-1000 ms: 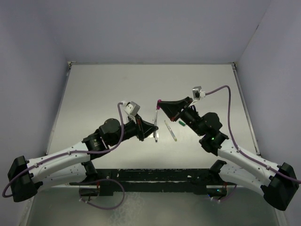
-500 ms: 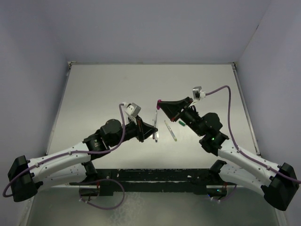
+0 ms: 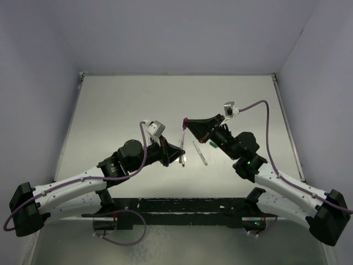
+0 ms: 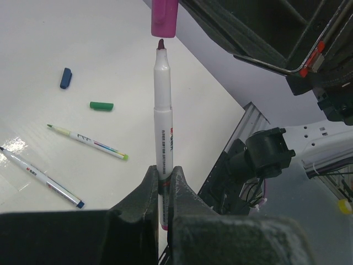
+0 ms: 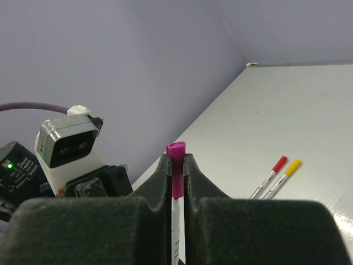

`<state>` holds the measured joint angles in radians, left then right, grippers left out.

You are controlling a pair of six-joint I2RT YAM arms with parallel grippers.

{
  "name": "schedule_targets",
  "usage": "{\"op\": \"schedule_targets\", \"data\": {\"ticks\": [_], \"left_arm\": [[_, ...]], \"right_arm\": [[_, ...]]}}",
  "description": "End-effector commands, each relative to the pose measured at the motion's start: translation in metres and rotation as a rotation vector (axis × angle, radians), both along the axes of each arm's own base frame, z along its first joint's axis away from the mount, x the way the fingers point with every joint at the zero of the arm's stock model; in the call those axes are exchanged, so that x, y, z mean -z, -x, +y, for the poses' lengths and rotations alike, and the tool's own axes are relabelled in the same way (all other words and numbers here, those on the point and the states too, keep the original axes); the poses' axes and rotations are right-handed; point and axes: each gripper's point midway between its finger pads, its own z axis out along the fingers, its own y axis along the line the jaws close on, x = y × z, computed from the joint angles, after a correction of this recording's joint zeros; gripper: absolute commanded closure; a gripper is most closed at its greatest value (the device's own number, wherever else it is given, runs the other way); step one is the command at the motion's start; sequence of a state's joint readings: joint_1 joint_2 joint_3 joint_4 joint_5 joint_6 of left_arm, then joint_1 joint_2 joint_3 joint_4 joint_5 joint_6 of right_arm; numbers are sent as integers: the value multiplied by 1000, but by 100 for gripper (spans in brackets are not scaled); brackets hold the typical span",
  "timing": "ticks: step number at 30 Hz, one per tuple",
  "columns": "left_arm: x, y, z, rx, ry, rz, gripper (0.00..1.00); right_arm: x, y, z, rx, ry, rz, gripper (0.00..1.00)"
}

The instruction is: Insert the pens into the pen caps

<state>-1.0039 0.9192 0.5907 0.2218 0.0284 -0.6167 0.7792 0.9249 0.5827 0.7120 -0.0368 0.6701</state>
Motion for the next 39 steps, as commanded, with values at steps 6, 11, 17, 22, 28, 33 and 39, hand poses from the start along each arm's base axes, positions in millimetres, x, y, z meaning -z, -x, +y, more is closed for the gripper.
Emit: {"op": "schedule_targets", "data": {"ticks": [6, 11, 17, 22, 28, 33, 39], "left_arm": [[-16, -2, 1, -18, 59, -25, 100], [-16, -3, 2, -25, 61, -27, 100], [-15, -4, -1, -24, 61, -26, 100], [-19, -5, 1, -35, 72, -30, 100], [-26, -9, 4, -63, 96, -45, 100], [-37, -12, 6, -85, 130, -65, 100], [-56, -14, 12, -108, 168, -110, 100]], "right_arm": [[-19, 5, -1, -6, -35, -43, 100], [-14, 7, -1, -11, -33, -34, 100], [-10, 9, 2, -22, -37, -22, 100], [-3, 11, 5, -36, -29, -6, 100], [11, 17, 10, -63, -21, 23, 100], [24, 22, 13, -81, -6, 51, 100], [41, 25, 15, -89, 11, 87, 100]]}}
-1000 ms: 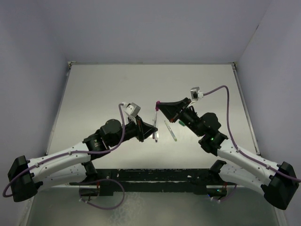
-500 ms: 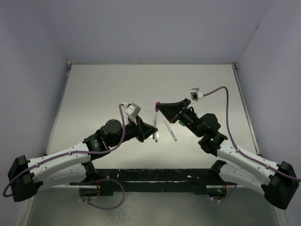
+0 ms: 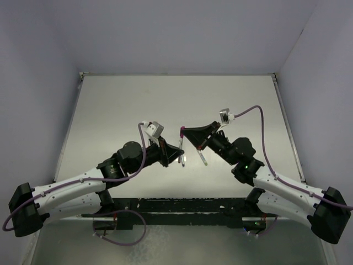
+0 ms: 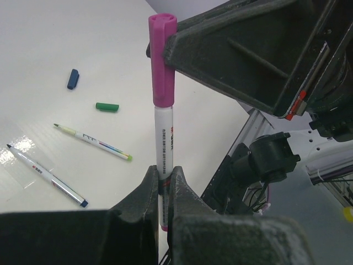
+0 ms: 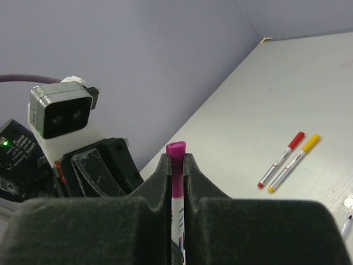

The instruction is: Insert the pens into the pen caps

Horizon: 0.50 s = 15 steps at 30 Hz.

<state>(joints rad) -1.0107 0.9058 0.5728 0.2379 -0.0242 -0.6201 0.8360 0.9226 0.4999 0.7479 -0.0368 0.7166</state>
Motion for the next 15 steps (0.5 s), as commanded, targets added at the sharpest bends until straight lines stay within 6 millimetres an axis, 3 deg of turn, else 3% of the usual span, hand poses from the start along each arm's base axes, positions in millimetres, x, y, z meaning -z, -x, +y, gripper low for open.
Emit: {"op": "schedule_targets", "data": {"ticks": [1, 9, 15], "left_arm": [[-59, -10, 9, -70, 162, -111, 100], [-90, -15, 24, -137, 252, -191, 100], [-124, -20, 29, -164, 273, -286, 100]], "right_arm": [[12, 6, 4, -27, 12, 25, 100], [38, 12, 15, -67, 118, 74, 100], [81, 18, 27, -80, 296, 163, 100]]}}
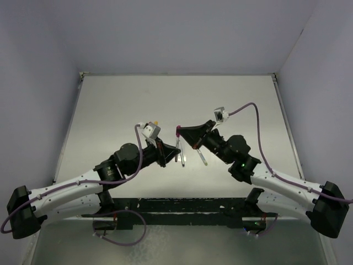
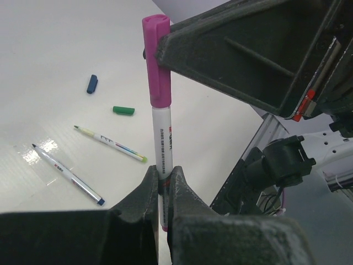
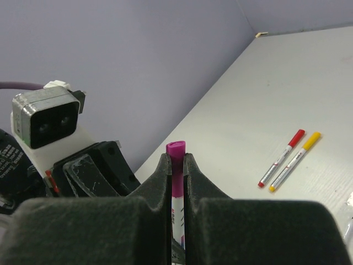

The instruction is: Insert the pens into the pen caps

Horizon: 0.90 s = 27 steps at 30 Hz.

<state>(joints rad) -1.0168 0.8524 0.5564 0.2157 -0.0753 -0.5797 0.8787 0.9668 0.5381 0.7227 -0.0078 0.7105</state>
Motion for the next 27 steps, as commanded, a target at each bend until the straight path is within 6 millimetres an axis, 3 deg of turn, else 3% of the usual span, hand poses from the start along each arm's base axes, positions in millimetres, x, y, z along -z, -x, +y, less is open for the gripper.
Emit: {"op": "schedule_targets", "data": {"ticks": [1, 9, 17, 21, 24, 25, 27], "left_arm": [[-126, -19, 17, -116, 284, -260, 100], [-141, -34, 30, -152, 308, -285, 100], [-142, -51, 38, -176, 309, -275, 100], [-126, -52, 34, -159, 245, -242, 100], [-97, -54, 28, -141, 136, -189, 100], [-84, -54, 27, -136, 101, -161, 100], [-57, -54, 27, -134, 44, -101, 100]], "right_arm": [[85, 17, 14, -67, 297, 157, 100], [128, 30, 21, -76, 423, 265, 100], [149, 43, 40, -101, 514, 288, 100], [134, 30, 43, -47, 518, 257, 100], [109, 9, 37, 74, 522, 243, 98], [106, 6, 33, 101, 530, 252, 93], [74, -7, 26, 181, 507, 214, 81]]}}
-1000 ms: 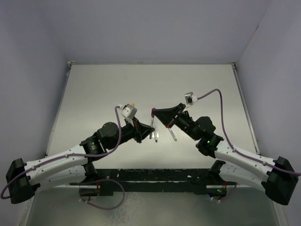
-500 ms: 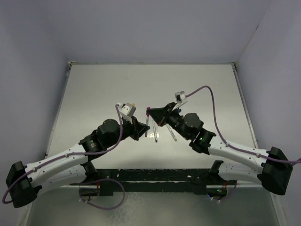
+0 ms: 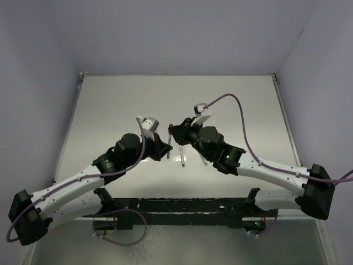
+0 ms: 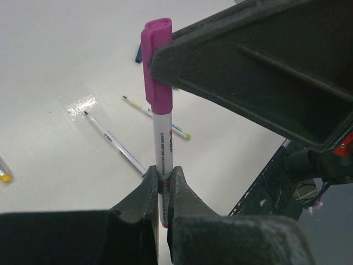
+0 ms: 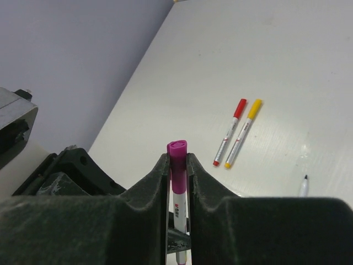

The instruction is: Insert the pens into the pen caps

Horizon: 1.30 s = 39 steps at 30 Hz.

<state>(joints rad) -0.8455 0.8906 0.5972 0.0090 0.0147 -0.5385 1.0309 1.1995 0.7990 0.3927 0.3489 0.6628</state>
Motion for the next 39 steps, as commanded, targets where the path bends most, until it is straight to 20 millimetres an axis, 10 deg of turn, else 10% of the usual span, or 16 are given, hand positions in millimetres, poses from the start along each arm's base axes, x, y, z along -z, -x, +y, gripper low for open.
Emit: {"op": "schedule_targets", "data": {"ticks": [1, 7, 11, 20, 39], "left_arm": [[-87, -23, -6, -54, 188, -189, 100], [-32, -23, -7, -55, 74, -64, 100], [-8, -35, -6, -102, -8, -4, 100], [30, -78, -5, -184, -190, 104, 97], [119, -133, 29, -296, -320, 396, 87]], "right_arm": [[18, 18, -14, 9, 213, 70, 77], [-55, 10, -56, 171, 104, -16, 63], [-62, 15, -84, 229, 81, -21, 61], [-17, 21, -127, 356, 229, 90, 61], [63, 18, -106, 317, 497, 273, 69]]}}
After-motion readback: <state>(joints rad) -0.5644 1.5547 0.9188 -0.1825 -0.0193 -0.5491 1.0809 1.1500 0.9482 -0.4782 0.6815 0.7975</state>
